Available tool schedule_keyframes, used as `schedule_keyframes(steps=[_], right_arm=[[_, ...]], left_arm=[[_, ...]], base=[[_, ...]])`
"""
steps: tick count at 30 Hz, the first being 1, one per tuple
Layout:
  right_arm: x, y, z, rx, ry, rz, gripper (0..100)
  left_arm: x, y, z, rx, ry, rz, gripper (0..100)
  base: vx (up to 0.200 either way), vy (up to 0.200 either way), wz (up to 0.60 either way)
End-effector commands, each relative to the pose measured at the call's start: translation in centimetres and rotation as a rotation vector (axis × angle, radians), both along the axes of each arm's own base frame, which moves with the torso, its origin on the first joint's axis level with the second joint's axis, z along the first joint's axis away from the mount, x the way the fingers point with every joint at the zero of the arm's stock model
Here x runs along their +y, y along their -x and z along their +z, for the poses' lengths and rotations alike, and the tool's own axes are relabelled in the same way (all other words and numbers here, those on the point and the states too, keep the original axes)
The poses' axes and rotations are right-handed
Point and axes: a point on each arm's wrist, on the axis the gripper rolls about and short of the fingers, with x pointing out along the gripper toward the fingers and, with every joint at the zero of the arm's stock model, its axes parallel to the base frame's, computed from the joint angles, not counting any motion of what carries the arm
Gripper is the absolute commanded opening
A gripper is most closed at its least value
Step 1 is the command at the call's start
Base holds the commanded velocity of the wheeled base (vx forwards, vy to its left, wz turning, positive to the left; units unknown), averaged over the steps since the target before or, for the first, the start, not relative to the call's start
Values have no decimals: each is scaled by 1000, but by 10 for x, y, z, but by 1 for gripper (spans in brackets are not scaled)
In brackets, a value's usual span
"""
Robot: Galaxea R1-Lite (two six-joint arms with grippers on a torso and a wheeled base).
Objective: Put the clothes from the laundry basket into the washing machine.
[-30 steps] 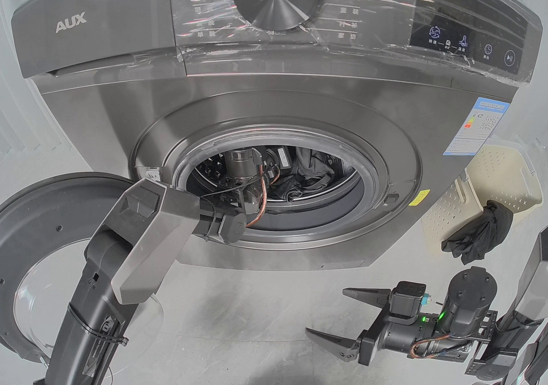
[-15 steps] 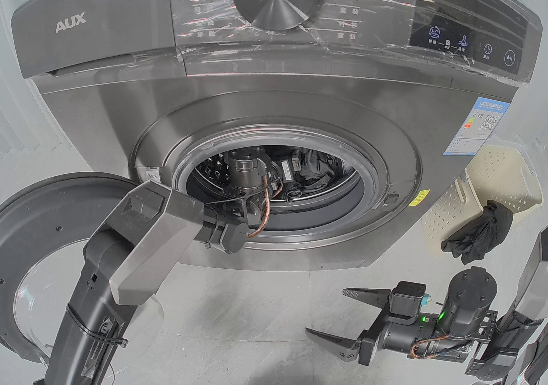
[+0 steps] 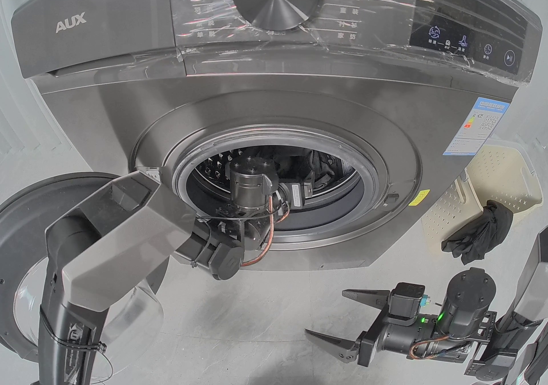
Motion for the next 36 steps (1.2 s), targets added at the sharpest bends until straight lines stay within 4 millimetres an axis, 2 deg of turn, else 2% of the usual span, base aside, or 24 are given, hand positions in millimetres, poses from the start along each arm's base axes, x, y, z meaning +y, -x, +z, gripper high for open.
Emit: schedule_keyframes(steps=[1,3,4,5,6,7,8,10,15,16,21,22,25,29,36], right_arm=[[-1,6,-1,7,8,16,100],[-4,9,0,8,11,23,100],[-4,9,0,8,11,23,100],[-4,11,2,3,6,27,100],[-4,12,3,-1,3,29,100],[-5,12,5,-8,-5,28,100],[-5,12,6,-12,-8,26,100],[-9,12,11,-26,-21,18,100],[-19,13,18,-42,-37,-8,100],[-26,13,19,-46,-36,-31,100],[-39,17,31,-91,-68,-64,100],[-45,18,37,-110,-92,-84,100],[-54,21,42,-121,-112,-111,100],[-63,23,52,-153,-149,-159,100],[-83,25,66,-215,-183,-245,100]], left_arm=[[9,40,5,-32,-111,-40,100],[10,55,-1,-58,-129,-58,100],[10,55,-1,-58,-129,-58,100],[11,69,-2,-75,-127,-77,100],[12,74,-3,-78,-125,-83,100],[12,87,-3,-79,-120,-110,100],[12,92,-2,-79,-117,-118,100],[16,112,-2,-74,-109,-157,100],[25,138,1,-62,-79,-185,100],[33,150,7,-57,-71,-194,100],[51,173,23,-78,-32,-201,100],[57,183,28,-89,-20,-213,100],[65,199,31,-90,-18,-234,100],[76,211,25,-72,-42,-225,100],[95,226,22,-63,-62,-198,100]], base=[[0,0,0],[0,0,0],[0,0,0],[0,0,0],[0,0,0],[0,0,0],[0,0,0],[0,0,0],[0,0,0],[0,0,0],[0,0,0],[0,0,0],[0,0,0],[0,0,0],[-200,0,0]])
